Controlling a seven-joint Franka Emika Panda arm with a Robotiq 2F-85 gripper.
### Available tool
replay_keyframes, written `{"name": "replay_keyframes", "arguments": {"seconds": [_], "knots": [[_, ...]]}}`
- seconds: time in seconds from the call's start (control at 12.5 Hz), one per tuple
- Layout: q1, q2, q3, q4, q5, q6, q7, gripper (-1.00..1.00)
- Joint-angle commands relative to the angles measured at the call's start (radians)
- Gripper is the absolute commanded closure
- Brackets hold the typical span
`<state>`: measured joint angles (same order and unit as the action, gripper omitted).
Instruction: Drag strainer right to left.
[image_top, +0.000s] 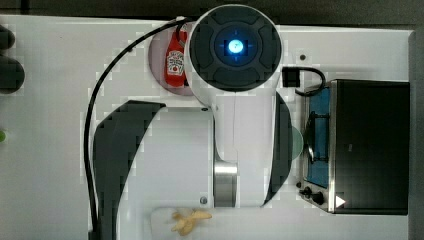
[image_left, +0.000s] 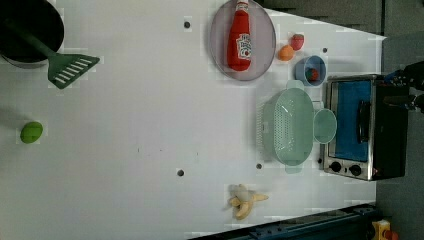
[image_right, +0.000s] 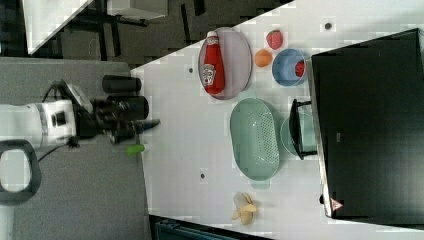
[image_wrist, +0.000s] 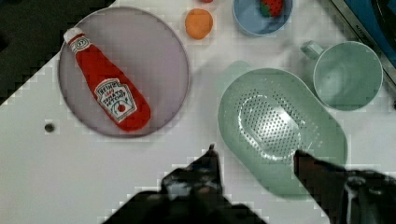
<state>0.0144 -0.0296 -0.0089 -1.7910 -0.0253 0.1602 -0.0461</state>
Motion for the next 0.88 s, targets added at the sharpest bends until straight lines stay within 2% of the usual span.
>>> {"name": "replay_keyframes", "arguments": {"seconds": [0.08,0.24,0.56,0.88], "knots": [[-0.027,-0.466,-0.027,-0.144,-0.031,-0.281,0.118,-0.58],[-0.026,-0.464,-0.026,-0.157,-0.028,-0.278,0.118,-1.0],[-0.023,-0.409,-0.013,-0.245,-0.028,-0.204,0.122,-1.0],[-0.023,-0.282,-0.002,-0.401,-0.028,0.016,0.197,-1.0]]}}
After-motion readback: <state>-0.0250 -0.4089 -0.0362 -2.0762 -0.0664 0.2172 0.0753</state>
